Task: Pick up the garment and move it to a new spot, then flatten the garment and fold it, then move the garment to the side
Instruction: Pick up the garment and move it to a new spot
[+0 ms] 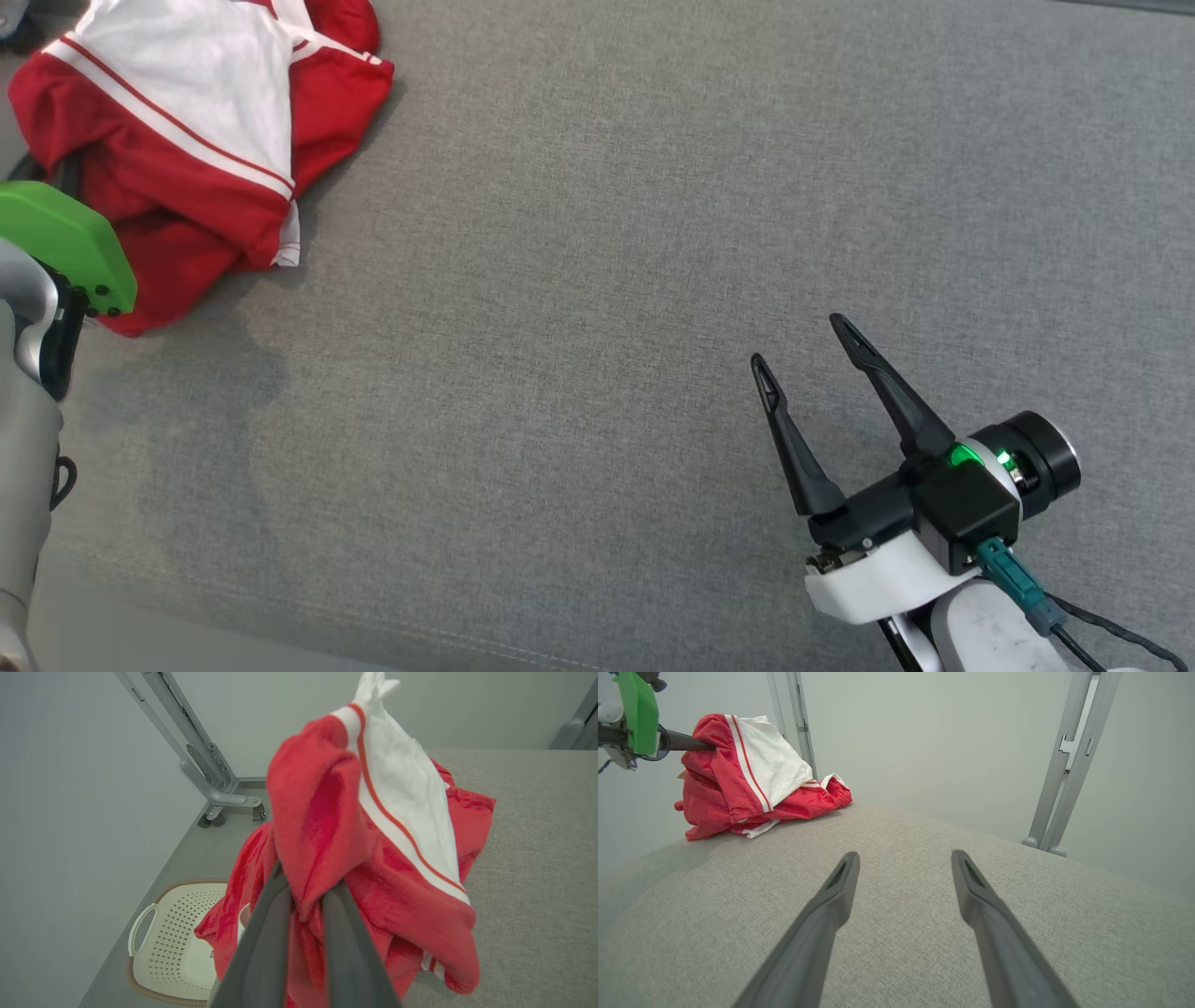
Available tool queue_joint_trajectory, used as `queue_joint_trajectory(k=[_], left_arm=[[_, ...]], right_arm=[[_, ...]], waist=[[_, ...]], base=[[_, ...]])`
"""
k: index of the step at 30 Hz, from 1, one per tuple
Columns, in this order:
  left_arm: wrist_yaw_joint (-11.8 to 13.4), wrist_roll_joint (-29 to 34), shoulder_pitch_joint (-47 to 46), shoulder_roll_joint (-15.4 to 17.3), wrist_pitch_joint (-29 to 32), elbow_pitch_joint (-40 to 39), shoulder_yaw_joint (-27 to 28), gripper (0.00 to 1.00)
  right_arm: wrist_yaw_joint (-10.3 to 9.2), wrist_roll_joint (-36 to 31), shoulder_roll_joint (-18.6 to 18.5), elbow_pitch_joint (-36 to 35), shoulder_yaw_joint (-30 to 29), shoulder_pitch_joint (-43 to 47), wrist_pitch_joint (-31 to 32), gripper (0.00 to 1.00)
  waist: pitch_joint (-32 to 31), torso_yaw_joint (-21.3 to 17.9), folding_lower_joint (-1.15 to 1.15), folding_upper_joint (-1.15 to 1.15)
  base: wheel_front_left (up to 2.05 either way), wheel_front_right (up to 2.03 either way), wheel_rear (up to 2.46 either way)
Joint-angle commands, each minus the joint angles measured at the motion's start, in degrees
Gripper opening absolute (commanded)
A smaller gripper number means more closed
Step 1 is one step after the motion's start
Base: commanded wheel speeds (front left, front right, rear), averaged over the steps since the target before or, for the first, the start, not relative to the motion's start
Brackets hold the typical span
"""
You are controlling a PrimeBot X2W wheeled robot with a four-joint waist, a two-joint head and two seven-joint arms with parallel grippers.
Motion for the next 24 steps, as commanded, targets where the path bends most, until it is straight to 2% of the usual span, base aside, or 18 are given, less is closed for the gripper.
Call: queue_joint_trajectory(k=[1, 6, 14, 19, 24], left_arm=[[0.0, 0.3, 0.7, 0.9, -1.8, -1.1, 0.2, 0.0], [1.6, 0.4, 2.2, 1.4, -7.7, -8.1, 1.2, 0.0], [5.5, 1.4, 6.8, 1.2, -9.6, -26.8, 1.8, 0.0], [7.4, 0.3, 10.4, -0.3, -5.7, -39.2, 0.5, 0.0], [9.9, 0.4, 13.3, -2.3, -0.7, -50.1, -2.0, 0.0]], right_arm=[[-0.08, 0.4, 0.1, 0.5, 0.0, 0.9, -0.4, 1.0], [-0.08, 1.5, 1.0, 1.1, -0.3, 1.6, -0.5, 1.0], [-0.08, 3.3, 1.5, 0.7, -0.4, 3.0, -0.5, 1.0], [-0.08, 5.4, 1.5, 0.3, -1.5, 3.1, -0.5, 1.0], [-0.08, 6.7, 1.5, -0.5, -3.0, 1.7, -0.5, 1.0]], waist=[[-3.3, 0.6, 0.0, 0.0], [-7.0, 0.8, 0.0, 0.0], [-11.9, 0.3, 0.0, 0.0], [-13.9, -1.2, 0.0, 0.0], [-14.1, -4.3, 0.0, 0.0]], base=[[0.0, 0.0, 0.0], [0.0, 0.0, 0.0], [0.0, 0.0, 0.0], [0.0, 0.0, 0.0], [0.0, 0.0, 0.0]])
